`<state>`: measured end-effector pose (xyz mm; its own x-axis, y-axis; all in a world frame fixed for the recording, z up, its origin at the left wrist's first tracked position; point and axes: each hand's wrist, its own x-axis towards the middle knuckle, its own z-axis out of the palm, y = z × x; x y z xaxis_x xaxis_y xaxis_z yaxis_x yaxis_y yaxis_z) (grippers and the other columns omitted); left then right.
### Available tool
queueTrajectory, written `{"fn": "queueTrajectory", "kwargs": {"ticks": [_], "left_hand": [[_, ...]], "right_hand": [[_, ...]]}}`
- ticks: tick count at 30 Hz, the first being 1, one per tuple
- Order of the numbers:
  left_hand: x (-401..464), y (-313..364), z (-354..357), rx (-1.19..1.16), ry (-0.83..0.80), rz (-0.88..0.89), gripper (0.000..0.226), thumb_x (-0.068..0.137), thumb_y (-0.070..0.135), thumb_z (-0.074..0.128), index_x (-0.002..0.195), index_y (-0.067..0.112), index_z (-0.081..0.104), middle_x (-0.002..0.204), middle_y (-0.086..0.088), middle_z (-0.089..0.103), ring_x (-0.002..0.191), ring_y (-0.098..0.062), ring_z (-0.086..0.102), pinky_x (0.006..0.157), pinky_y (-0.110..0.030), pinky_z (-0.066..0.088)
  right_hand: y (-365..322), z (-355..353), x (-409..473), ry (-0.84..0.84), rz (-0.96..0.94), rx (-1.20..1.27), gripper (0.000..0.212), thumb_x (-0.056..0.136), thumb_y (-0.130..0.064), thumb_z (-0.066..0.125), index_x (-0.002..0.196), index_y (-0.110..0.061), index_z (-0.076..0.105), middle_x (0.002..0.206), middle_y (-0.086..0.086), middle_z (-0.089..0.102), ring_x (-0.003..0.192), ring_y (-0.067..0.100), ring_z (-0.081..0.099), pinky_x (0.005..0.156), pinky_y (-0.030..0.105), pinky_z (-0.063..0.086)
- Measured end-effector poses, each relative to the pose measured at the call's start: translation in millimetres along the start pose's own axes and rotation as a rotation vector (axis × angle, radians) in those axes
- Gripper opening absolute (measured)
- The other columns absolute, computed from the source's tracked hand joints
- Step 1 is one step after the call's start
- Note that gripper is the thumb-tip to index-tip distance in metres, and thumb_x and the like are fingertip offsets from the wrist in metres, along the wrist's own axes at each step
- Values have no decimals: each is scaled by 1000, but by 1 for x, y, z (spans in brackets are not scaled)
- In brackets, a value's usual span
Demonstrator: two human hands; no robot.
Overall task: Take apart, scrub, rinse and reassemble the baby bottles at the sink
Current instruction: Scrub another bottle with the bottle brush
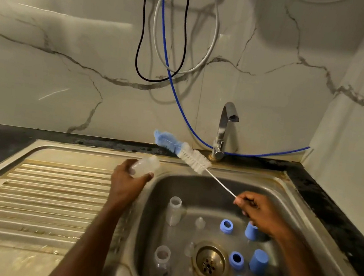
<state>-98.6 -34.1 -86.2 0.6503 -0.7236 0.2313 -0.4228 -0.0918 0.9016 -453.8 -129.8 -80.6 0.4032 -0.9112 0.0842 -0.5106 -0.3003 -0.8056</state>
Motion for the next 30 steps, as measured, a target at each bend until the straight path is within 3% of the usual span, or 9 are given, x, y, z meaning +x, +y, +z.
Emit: {"fn": "queueTrajectory", "kwargs": {"ticks": [3,6,12,17,20,24,28,30], "left_hand": [[-7,10,15,-23,-71,-25,53,82,37,80,129,27,56,125,-2,58,108,-21,59,85,-37,56],[-23,18,26,-73,-141,3,48,91,37,74,132,21,53,118,6,54,105,-16,59,71,-20,50],[-41,27,48,-5,-258,102,49,86,55,73,125,29,59,114,12,62,103,-11,63,88,-35,57],[-37,30,26,-305,-163,-82,28,93,43,69,112,32,52,104,13,60,96,-12,63,72,-28,53],[-39,28,24,-271,-202,-61,28,93,44,68,113,30,55,105,11,63,94,-12,65,70,-26,55],[-50,29,42,-184,-305,14,46,84,62,69,115,28,65,104,6,72,89,-11,72,73,-31,62],[-49,43,29,-410,-260,-177,31,92,54,63,105,26,63,104,-3,71,84,-20,71,64,-28,56],[-46,42,21,-443,-250,-250,35,95,58,55,103,24,62,97,-7,72,75,-22,68,60,-28,50]], "right_hand": [[-6,11,-1,1,-75,-12,13,98,-18,62,88,-21,70,62,-13,64,55,-3,57,55,15,45],[-8,20,-2,27,-146,-106,14,96,-24,65,84,-29,69,72,-7,68,66,7,65,69,32,57],[-16,36,2,194,-286,-255,10,92,-38,66,87,-31,70,65,-15,63,64,6,62,64,35,54],[-10,21,2,135,-181,-283,10,93,-33,67,93,-28,76,77,-13,71,75,2,66,76,36,57],[-7,26,4,130,-189,-256,13,93,-34,68,96,-28,78,82,-9,74,77,5,68,78,39,58],[-16,47,6,251,-252,-231,21,92,-37,69,108,-27,77,98,-12,77,90,4,70,83,35,58],[-8,19,3,130,-189,-204,19,93,-33,68,109,-26,77,101,-12,76,93,-2,68,90,30,56],[-3,11,0,78,-168,-191,18,93,-32,68,108,-27,77,101,-14,76,92,-3,68,91,32,56]]}}
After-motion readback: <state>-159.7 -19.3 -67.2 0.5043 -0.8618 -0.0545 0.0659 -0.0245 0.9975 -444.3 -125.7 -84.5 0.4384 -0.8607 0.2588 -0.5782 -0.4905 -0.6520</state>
